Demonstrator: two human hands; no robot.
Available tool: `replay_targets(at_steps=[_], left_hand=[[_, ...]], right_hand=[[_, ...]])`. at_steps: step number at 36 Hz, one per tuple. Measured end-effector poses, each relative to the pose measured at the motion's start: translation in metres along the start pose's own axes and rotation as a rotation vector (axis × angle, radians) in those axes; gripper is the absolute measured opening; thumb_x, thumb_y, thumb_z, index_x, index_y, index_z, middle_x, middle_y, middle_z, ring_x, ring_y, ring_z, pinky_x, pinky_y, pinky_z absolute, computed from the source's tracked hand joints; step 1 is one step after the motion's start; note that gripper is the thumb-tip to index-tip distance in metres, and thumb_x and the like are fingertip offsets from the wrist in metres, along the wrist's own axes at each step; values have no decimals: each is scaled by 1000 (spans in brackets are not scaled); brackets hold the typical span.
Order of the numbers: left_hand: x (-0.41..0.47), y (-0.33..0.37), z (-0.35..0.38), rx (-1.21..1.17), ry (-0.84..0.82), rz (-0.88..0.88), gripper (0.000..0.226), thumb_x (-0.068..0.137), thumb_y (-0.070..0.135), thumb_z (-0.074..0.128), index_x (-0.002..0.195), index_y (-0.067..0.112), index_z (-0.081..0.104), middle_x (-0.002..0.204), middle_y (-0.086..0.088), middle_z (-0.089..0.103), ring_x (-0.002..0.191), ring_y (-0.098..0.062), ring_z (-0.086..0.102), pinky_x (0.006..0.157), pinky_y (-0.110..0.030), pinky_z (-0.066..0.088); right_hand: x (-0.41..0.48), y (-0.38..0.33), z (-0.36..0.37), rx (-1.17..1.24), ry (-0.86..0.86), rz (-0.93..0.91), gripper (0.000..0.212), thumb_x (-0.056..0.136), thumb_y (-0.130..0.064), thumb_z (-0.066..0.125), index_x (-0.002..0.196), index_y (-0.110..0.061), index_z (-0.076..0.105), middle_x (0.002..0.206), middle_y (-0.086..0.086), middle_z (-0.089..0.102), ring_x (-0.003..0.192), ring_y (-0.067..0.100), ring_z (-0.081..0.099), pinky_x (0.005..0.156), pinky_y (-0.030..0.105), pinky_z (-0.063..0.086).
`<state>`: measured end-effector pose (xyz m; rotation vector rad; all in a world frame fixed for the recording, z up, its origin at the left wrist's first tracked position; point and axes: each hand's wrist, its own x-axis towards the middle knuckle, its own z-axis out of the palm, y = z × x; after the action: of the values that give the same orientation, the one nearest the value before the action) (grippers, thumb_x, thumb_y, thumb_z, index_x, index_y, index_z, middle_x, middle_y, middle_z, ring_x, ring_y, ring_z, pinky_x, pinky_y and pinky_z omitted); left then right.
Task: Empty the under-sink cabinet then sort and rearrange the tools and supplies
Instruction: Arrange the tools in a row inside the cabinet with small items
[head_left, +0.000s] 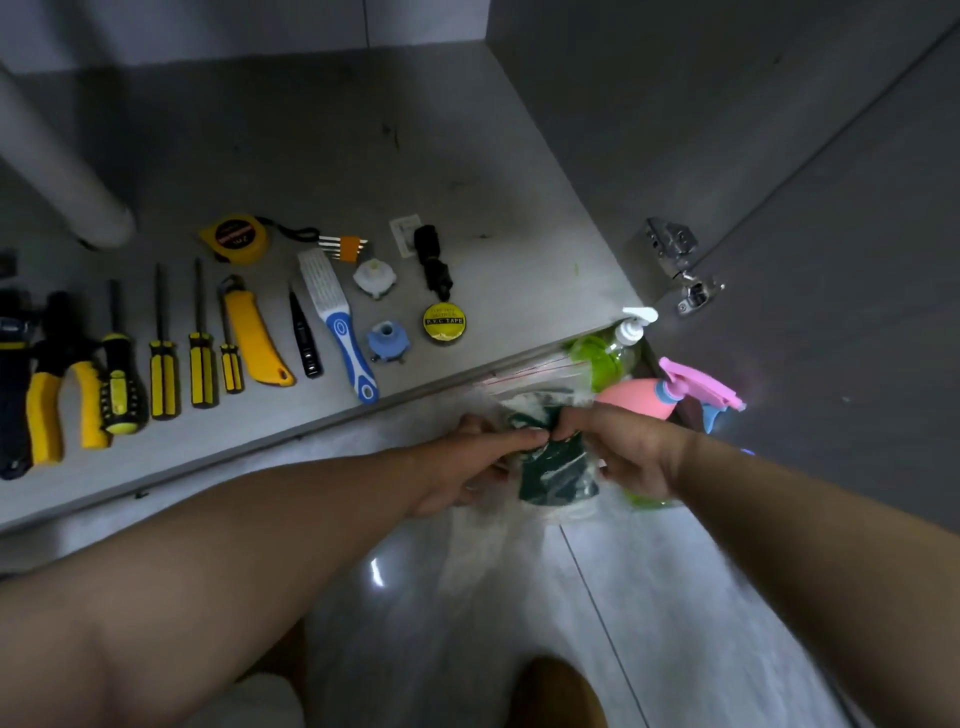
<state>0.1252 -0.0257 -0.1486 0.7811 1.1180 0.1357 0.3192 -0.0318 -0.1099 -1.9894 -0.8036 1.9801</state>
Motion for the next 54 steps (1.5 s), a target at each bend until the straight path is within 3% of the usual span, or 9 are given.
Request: replay_targets(at_steps=[9, 13, 17, 26, 33, 39, 44, 50, 54], left_hand=[[-22, 55, 22, -166, -233, 268, 46, 90, 30, 75, 133, 32, 60, 131, 4, 69, 130, -21, 58, 118, -55, 33], [-16, 84, 11, -244, -57, 365, 63, 83, 30, 79, 139, 26, 52, 127, 0, 70, 119, -23, 67, 109, -53, 46], [-10, 109, -4, -210, 178, 382, 71, 70, 44, 82, 132, 28, 52, 121, 2, 71, 110, -21, 69, 102, -51, 51], [2, 149, -22, -230, 120, 350, 45, 88, 50, 70, 123, 20, 70, 112, -2, 77, 106, -22, 73, 97, -39, 56], [30, 195, -26, -192, 273, 333, 37, 92, 45, 66, 118, 20, 71, 108, -2, 78, 92, -17, 73, 82, -31, 59], [68, 239, -21, -168, 366, 373, 42, 93, 47, 67, 124, 19, 65, 107, -2, 74, 91, -19, 70, 78, -32, 59], [99, 249, -8, -80, 392, 352, 30, 93, 46, 69, 105, 19, 63, 87, 1, 69, 78, -17, 66, 71, -29, 54], [116, 250, -12, -113, 699, 435, 68, 83, 44, 78, 133, 16, 42, 127, -10, 60, 108, -31, 65, 85, -49, 61], [117, 247, -12, -37, 752, 467, 68, 84, 46, 75, 137, 19, 42, 134, -12, 57, 118, -33, 60, 96, -49, 55]], right_hand=[[-53, -45, -18, 150, -73, -138, 33, 94, -36, 55, 111, -18, 76, 122, 14, 71, 103, 27, 71, 76, 32, 61], [-47, -62, -14, 102, 161, -272, 58, 86, -63, 65, 130, -26, 63, 127, -2, 70, 121, 18, 64, 105, 44, 47], [-35, -73, -9, 229, 190, -300, 61, 71, -73, 71, 121, -40, 66, 119, -10, 70, 112, 16, 66, 85, 42, 58], [4, -104, -4, 457, 285, -405, 42, 82, -40, 76, 115, -17, 67, 102, 5, 78, 87, 24, 77, 72, 33, 59], [22, -123, -13, 732, 314, -469, 53, 85, -38, 78, 126, -16, 53, 107, 9, 70, 95, 24, 74, 81, 37, 62], [41, -115, -22, 842, 254, -436, 48, 102, -26, 55, 147, -14, 44, 144, 11, 47, 121, 24, 61, 95, 42, 57], [53, -120, -29, 879, 266, -426, 53, 102, -22, 54, 151, -14, 38, 134, 4, 53, 124, 21, 57, 103, 42, 52], [59, -134, -37, 847, 286, -464, 54, 101, -27, 55, 151, -19, 37, 127, -2, 54, 126, 22, 54, 105, 46, 50], [57, -148, -38, 753, 309, -465, 17, 102, -34, 55, 116, -25, 54, 104, -6, 58, 108, 19, 63, 97, 44, 55]])
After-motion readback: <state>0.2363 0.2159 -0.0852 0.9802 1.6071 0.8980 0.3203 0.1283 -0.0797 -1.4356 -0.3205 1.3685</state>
